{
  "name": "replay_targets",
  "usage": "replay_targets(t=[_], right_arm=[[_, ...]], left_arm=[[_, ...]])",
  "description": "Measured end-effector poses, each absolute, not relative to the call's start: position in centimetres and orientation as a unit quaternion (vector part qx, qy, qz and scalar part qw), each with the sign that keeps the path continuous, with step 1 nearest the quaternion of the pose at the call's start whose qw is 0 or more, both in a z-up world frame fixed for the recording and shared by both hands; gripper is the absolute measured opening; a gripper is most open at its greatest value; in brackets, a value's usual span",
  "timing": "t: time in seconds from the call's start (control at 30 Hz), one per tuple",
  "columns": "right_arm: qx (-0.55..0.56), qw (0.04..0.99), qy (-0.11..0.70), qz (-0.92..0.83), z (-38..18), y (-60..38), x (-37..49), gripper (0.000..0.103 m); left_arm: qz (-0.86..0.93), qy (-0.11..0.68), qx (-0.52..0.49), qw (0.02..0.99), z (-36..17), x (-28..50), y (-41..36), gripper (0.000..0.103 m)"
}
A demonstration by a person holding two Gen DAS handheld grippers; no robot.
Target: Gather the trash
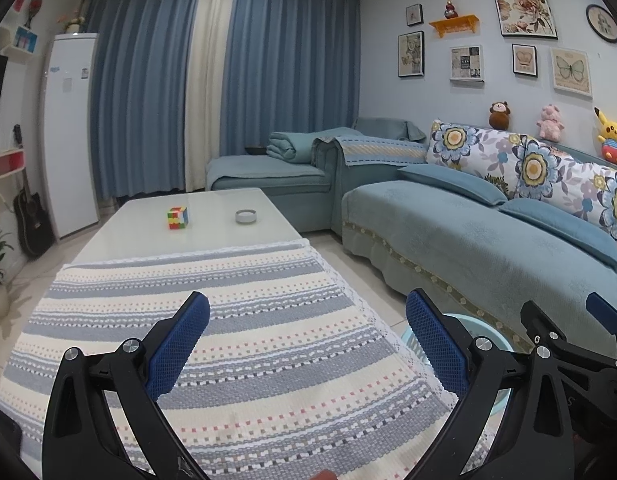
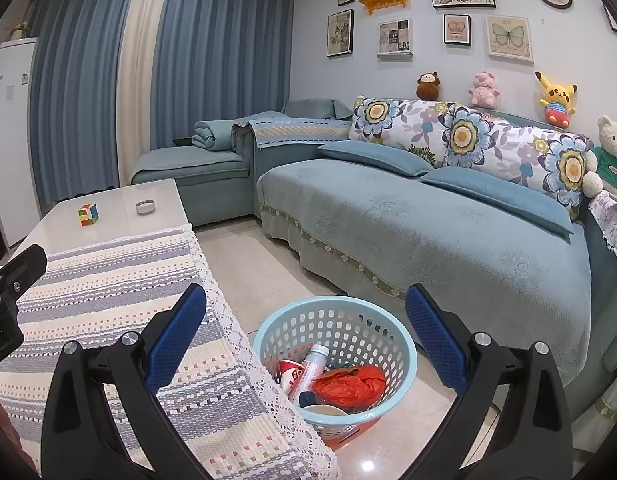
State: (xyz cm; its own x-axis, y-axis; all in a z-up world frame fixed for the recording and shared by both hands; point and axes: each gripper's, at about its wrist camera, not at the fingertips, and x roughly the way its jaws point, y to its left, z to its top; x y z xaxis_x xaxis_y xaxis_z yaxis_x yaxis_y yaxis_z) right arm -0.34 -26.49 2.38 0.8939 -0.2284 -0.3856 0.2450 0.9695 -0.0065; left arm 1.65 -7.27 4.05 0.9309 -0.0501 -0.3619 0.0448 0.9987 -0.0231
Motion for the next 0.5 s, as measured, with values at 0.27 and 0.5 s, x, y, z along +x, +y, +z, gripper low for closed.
replay_targets(t=[0.27, 0.5], right_arm=[[0.023, 0.972, 0.199, -0.120, 2.28, -26.69, -0.24, 0.095], [0.025, 0.972, 0.200, -0.119, 2.33, -26.78, -0.27, 0.095]], left_arm=[[-0.024, 0.185, -0.006, 0.982, 3.97, 1.75, -7.24, 0.095], [-0.022, 0.185, -0.006, 0.982, 3.81, 1.83, -7.23, 0.095]])
